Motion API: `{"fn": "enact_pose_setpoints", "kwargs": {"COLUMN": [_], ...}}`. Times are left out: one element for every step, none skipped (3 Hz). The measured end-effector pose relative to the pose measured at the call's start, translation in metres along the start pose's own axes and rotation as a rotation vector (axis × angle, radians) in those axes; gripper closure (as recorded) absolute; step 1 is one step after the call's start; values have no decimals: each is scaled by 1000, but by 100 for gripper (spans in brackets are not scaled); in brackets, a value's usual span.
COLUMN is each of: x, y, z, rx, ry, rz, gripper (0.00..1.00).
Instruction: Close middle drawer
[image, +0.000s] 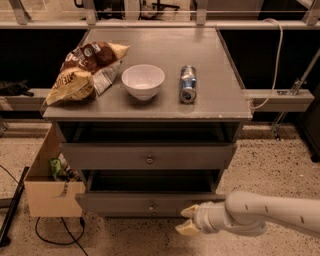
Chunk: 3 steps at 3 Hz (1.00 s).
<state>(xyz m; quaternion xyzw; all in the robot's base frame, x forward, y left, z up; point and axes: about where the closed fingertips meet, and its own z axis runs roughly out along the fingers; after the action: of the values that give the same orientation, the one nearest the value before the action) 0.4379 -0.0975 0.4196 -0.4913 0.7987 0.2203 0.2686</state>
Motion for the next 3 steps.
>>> {"fn": "enact_pose_setpoints", "kwargs": {"x": [-13, -13, -8], "y": [-8, -8, -50], "z": [6, 6, 31], "rx": [1, 1, -15], "ry": [-3, -3, 28], "rz": [-23, -23, 8], "gripper": [39, 16, 0]}}
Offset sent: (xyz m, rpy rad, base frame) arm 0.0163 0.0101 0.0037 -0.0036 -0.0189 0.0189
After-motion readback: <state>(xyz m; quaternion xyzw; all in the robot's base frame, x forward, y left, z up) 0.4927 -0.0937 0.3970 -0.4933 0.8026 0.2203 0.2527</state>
